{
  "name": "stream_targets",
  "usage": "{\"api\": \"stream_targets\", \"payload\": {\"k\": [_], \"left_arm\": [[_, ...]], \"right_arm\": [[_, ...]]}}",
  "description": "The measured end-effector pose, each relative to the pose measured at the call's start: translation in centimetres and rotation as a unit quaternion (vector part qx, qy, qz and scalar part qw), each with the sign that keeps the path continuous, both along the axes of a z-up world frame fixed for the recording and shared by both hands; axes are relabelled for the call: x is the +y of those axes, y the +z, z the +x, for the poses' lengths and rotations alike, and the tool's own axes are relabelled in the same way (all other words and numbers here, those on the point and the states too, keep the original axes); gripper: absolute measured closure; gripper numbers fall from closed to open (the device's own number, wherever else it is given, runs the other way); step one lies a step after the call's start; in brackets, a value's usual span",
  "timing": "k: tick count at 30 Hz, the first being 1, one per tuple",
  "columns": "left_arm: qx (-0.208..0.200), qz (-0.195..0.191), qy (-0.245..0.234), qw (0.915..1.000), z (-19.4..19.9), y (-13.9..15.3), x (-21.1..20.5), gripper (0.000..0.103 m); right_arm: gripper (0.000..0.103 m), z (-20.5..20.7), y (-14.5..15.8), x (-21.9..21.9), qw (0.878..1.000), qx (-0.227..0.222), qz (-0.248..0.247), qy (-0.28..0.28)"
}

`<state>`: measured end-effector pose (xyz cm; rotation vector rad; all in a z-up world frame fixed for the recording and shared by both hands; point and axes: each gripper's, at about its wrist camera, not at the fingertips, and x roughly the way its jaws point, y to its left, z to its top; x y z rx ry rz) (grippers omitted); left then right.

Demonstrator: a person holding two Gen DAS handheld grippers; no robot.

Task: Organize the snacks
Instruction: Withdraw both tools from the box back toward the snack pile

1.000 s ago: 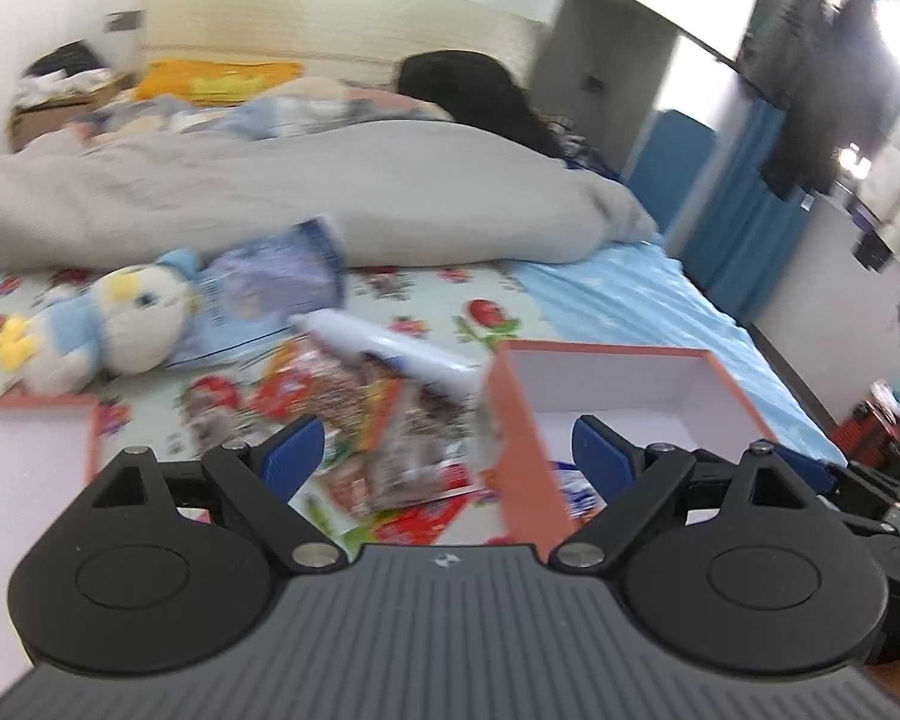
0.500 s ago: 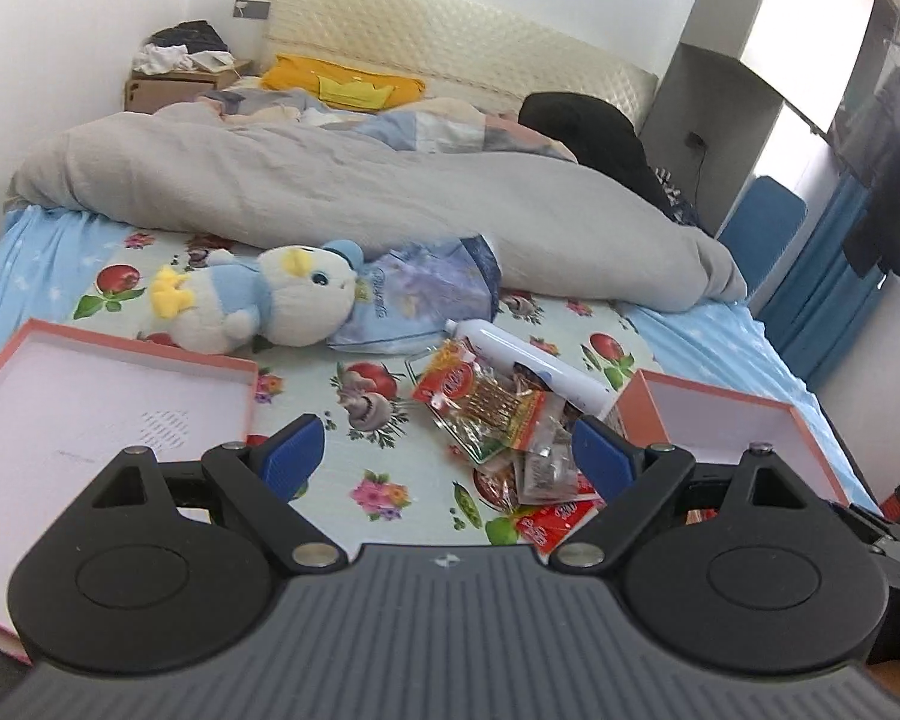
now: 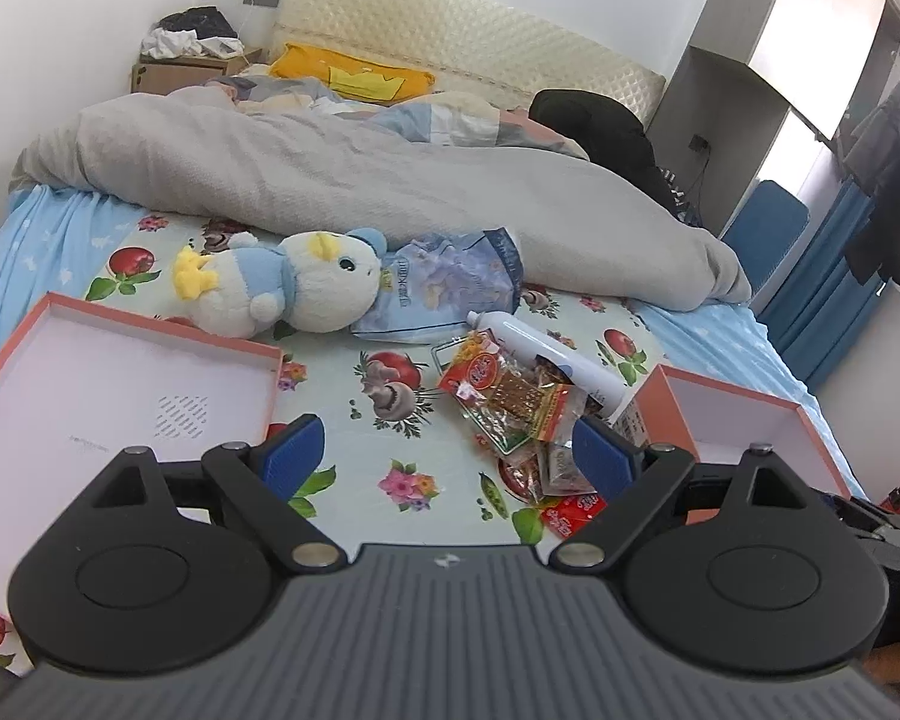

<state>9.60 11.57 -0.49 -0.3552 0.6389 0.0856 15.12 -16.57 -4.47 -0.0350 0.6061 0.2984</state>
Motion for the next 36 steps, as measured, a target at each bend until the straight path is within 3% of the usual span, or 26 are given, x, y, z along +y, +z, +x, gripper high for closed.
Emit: {"api": "stream_targets", "payload": {"k": [12, 25, 36], "left_arm": [[0.025, -0.024, 0.02, 0.9992, 1.6, -3.6, 2.1, 0.011], [0.027, -0.019, -0.009, 0.9994, 3.6, -4.1, 0.6, 0.011], [0.05, -0.017, -0.051, 0.9973, 9.8, -7.6, -0.4, 0.011]], "right_arm": [[0.037, 1.9, -1.9, 1.1, 0.999, 0.021, -0.029, -0.001], [0.037, 2.0, -2.7, 1.1, 0.999, 0.031, -0.025, 0.002], [0.037, 4.6, -5.4, 1.9, 0.998, 0.048, -0.024, 0.011]]}}
